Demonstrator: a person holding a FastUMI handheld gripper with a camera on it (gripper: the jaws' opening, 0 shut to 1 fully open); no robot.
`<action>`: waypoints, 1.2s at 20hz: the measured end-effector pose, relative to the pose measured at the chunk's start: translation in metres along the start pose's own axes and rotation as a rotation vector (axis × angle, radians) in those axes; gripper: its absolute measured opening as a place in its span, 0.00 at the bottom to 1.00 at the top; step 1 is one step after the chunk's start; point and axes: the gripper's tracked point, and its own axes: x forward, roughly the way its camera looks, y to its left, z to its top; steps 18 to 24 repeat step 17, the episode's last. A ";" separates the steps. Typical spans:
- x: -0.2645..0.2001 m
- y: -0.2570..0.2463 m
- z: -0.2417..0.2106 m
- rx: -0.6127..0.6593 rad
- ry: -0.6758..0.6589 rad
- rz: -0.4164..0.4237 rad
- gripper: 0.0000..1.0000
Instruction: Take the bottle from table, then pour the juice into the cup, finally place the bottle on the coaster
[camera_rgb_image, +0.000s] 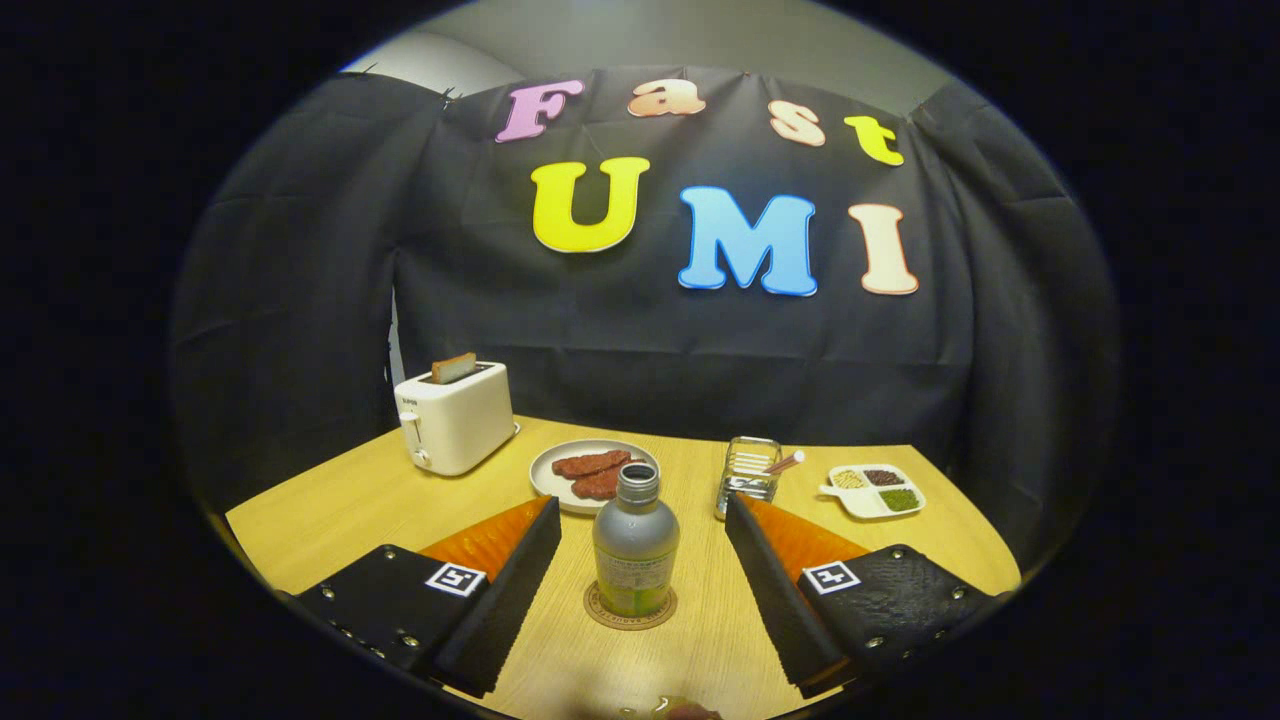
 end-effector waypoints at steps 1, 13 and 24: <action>-0.010 -0.004 0.010 0.004 -0.018 -0.013 1.00; -0.108 -0.033 0.055 0.015 -0.147 -0.163 0.99; -0.112 -0.040 0.062 0.029 -0.147 -0.184 0.99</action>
